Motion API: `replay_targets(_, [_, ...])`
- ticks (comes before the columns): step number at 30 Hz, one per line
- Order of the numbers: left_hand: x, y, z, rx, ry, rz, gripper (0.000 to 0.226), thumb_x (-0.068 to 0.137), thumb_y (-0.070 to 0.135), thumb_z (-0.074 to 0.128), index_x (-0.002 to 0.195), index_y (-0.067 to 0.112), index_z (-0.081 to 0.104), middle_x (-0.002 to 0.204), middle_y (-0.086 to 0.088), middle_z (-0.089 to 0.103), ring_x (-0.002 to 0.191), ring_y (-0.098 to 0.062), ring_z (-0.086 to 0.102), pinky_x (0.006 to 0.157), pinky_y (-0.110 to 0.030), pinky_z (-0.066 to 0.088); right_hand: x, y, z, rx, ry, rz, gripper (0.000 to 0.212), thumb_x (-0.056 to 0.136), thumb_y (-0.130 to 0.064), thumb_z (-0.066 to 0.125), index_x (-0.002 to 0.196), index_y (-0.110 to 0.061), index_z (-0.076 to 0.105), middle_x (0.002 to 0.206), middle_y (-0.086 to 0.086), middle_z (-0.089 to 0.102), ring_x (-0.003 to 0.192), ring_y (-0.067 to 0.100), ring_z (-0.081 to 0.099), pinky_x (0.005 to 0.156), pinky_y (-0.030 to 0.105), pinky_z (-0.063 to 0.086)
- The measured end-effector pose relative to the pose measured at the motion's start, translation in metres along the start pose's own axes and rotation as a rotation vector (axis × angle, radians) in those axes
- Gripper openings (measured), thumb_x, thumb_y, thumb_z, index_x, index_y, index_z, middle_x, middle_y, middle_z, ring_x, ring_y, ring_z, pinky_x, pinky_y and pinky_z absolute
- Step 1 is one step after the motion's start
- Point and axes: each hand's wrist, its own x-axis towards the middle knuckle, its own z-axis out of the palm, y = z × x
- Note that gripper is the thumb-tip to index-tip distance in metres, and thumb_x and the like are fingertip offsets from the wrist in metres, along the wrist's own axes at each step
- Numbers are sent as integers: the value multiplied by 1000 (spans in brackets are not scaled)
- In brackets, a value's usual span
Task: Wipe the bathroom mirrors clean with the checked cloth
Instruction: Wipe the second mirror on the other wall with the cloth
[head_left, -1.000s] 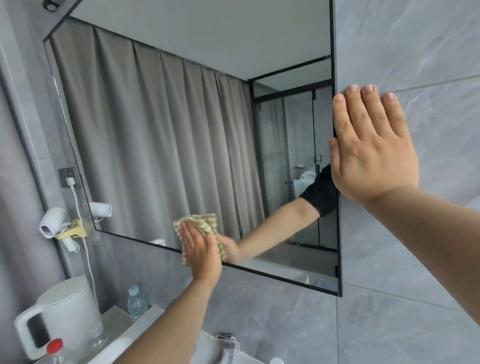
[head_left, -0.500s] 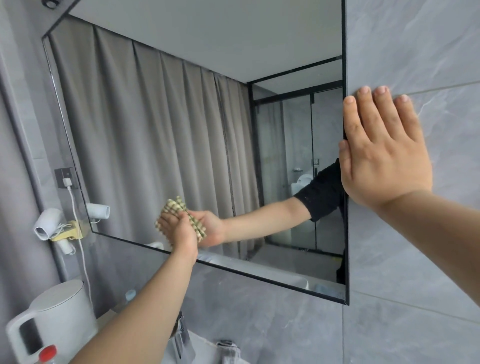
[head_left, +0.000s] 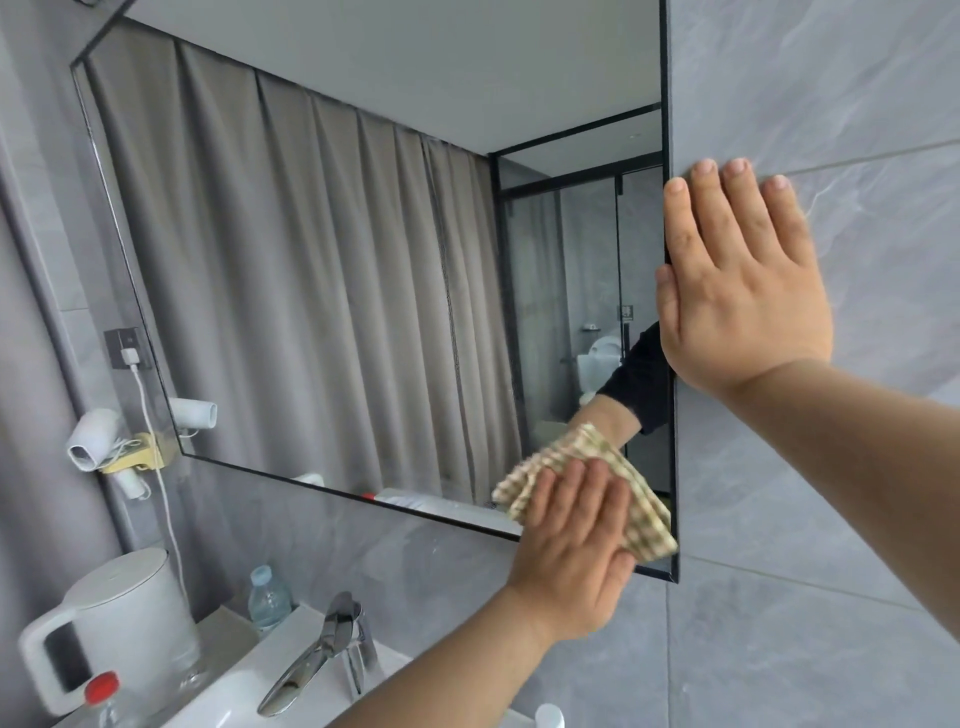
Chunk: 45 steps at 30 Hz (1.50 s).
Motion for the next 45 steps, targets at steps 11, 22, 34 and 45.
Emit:
replay_targets(11, [55, -26, -28, 85, 26, 127, 66, 103, 46, 20, 156, 11, 4, 165, -3, -3, 154, -23, -1, 125, -44, -3, 1, 1, 1, -5, 20, -3, 60, 101, -28, 28, 154, -2, 22, 159, 22, 26, 149, 39, 18, 124, 47, 2])
replay_targets(22, [210, -113, -106, 64, 148, -250, 70, 96, 35, 28, 157, 5, 13, 165, -15, 12, 153, -28, 7, 124, -48, 8, 0, 1, 3, -8, 48, -14, 58, 102, -28, 28, 154, -2, 24, 158, 23, 29, 148, 40, 22, 124, 48, 5])
replay_targets(34, [82, -48, -51, 78, 6, 93, 72, 99, 42, 36, 157, 8, 12, 166, -12, 4, 153, -30, 8, 124, -50, 6, 13, 20, -11, -95, 67, -168, 55, 98, -30, 37, 145, -1, 43, 143, 21, 50, 126, 39, 53, 102, 47, 34])
replay_targets(45, [131, -60, -70, -151, 39, 114, 78, 89, 47, 58, 150, 9, 28, 164, -5, 11, 154, -17, 2, 125, -38, 1, 36, 69, -34, -196, -77, -371, 83, 87, -63, 47, 152, -12, 36, 155, 23, 34, 139, 40, 39, 116, 51, 27])
